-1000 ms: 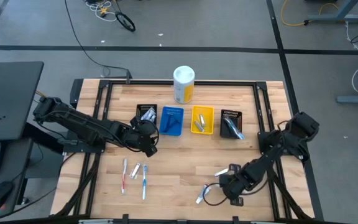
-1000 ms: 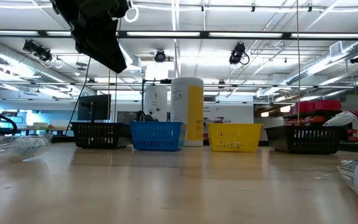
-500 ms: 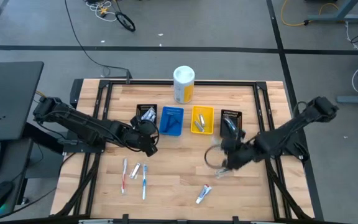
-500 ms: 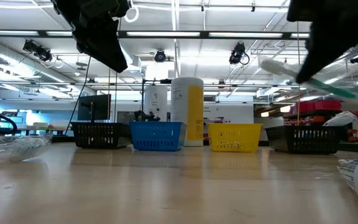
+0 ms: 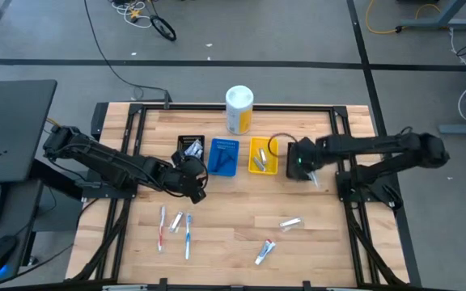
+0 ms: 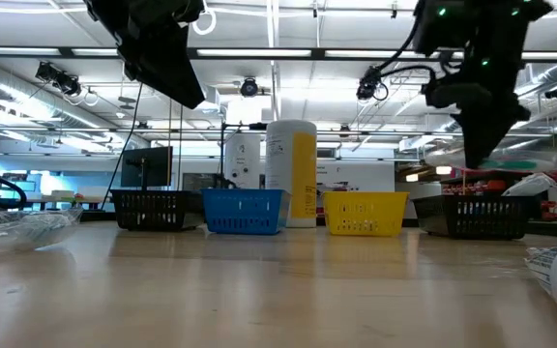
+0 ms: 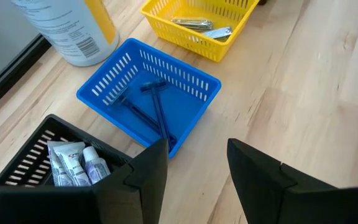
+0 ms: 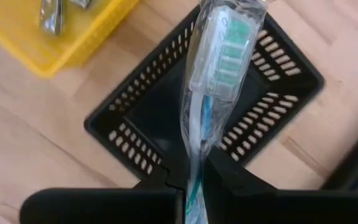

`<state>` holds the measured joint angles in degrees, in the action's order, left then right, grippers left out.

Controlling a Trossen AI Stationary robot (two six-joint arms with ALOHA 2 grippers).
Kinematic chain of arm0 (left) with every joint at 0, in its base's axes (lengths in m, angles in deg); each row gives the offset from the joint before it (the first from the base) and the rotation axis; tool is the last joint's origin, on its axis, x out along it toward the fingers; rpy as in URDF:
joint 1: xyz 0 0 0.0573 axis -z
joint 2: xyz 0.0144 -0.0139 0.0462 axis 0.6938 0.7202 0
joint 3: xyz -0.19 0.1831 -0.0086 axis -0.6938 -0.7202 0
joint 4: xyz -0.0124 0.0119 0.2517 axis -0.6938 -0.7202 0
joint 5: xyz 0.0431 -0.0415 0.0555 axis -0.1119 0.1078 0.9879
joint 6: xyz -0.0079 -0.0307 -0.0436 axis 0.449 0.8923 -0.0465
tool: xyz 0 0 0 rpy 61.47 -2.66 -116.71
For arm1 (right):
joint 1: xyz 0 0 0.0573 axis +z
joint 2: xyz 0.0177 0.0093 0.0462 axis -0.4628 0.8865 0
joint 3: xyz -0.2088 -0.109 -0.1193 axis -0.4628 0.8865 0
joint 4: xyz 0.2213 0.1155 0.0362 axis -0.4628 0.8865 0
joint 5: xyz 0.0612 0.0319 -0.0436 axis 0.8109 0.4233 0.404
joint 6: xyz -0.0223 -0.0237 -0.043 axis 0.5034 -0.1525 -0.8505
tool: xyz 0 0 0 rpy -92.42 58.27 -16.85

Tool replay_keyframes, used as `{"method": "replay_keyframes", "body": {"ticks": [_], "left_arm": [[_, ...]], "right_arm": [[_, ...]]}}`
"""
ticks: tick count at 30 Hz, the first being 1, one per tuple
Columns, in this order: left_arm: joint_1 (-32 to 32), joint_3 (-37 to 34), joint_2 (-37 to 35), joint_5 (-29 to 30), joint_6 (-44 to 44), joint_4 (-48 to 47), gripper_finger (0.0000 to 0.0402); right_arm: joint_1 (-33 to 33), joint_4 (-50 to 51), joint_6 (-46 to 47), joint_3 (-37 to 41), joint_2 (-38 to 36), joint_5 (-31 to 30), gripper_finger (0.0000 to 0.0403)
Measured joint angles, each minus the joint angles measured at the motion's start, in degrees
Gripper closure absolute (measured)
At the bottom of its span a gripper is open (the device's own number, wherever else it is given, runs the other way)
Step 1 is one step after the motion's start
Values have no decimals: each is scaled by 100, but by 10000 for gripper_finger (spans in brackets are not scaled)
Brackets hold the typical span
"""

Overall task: Pick & Place Travel size toiletries
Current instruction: Put the green toothbrush into the right black bin, then put the white toothpaste into the left black bin

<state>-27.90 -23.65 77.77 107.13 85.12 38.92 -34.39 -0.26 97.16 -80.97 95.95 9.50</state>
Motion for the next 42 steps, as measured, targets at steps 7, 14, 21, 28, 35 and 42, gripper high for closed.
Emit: {"method": "replay_keyframes", "body": {"ticks": [7, 14, 21, 28, 35, 42], "left_arm": [[0, 0, 0, -2, -5, 14, 228], [2, 0, 0, -4, -6, 11, 228], [1, 0, 0, -7, -67, 0, 228], [1, 0, 0, -7, -155, 4, 228], [1, 0, 0, -8, -141, 4, 228], [0, 0, 0, -7, -134, 8, 228]], "right_arm": [[-1190, -464, -977, 20, 2, 807, 362], [-1473, -348, -1352, 20, 289, 1237, 326], [-1479, -320, -1354, 20, 641, 1239, 321], [-1502, -314, -1569, 20, 710, 1226, 320], [-1500, -350, -2550, 20, 709, 640, 319], [-1424, -446, -2613, -275, 704, 287, 319]]}}
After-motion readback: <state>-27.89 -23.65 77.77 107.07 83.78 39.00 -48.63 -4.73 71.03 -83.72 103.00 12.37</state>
